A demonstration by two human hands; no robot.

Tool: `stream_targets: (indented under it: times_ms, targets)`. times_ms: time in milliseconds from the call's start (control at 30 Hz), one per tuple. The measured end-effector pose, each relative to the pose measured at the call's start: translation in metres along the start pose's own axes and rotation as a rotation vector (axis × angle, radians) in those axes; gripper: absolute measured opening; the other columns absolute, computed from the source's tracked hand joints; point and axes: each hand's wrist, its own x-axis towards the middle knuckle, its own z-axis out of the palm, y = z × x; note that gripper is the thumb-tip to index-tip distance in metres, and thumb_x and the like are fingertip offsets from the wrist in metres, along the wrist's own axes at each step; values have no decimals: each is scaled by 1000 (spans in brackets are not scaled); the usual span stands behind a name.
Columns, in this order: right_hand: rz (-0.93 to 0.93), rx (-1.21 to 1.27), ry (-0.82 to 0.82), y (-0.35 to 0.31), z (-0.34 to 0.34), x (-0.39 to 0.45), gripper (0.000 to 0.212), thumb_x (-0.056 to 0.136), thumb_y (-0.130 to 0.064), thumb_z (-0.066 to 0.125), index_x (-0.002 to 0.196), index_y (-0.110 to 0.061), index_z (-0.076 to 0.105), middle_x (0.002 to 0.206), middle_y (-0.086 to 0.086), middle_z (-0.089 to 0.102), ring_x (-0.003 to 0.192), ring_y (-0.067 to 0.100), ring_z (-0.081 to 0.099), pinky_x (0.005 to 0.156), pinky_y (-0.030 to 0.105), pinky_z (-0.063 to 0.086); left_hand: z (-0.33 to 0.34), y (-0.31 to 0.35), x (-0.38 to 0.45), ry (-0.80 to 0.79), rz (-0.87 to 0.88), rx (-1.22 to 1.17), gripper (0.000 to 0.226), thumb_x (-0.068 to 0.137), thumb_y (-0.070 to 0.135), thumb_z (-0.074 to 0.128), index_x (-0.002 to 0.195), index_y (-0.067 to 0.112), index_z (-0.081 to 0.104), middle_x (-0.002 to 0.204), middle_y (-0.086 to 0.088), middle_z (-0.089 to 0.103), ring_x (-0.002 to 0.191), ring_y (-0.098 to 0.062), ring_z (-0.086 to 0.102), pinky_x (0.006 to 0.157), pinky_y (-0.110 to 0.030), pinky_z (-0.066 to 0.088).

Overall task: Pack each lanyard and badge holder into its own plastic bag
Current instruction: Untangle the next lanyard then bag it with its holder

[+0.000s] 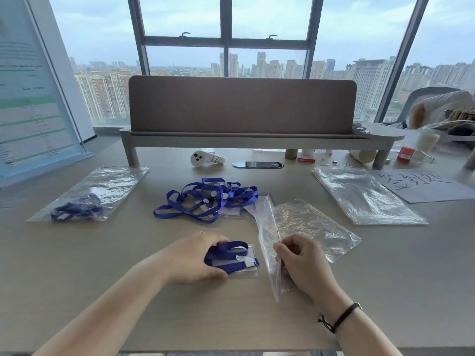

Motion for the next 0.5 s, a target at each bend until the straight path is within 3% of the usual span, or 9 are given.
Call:
stream_targets:
  times_ms: [300,433,500]
  targets:
    - [-67,-128,74,-9,-2,-1,23,84,-29,69,64,-20,60,57,-4,61,54,10,53,54,28,43,-4,0,18,-77,-138,-85,92,57,42,93,137,28,49,130,11,54,116,-7,54,102,-24,45]
    - [-98,-199,80,-14,-2,-3,23,83,-29,67,64,-20,58,56,-6,58,56,8,52,53,28,41,-4,-1,19,-23,-143,-81,89,56,48,92,131,32,49,124,10,46,112,-9,53,100,-26,45]
    - [-115,-242,66,-16,0,-3,22,83,-31,66,66,-21,59,60,-6,60,59,9,54,54,27,41,-5,-7,18,-3,-126,-127,76,57,52,89,123,33,56,120,11,55,106,-7,59,100,-31,49]
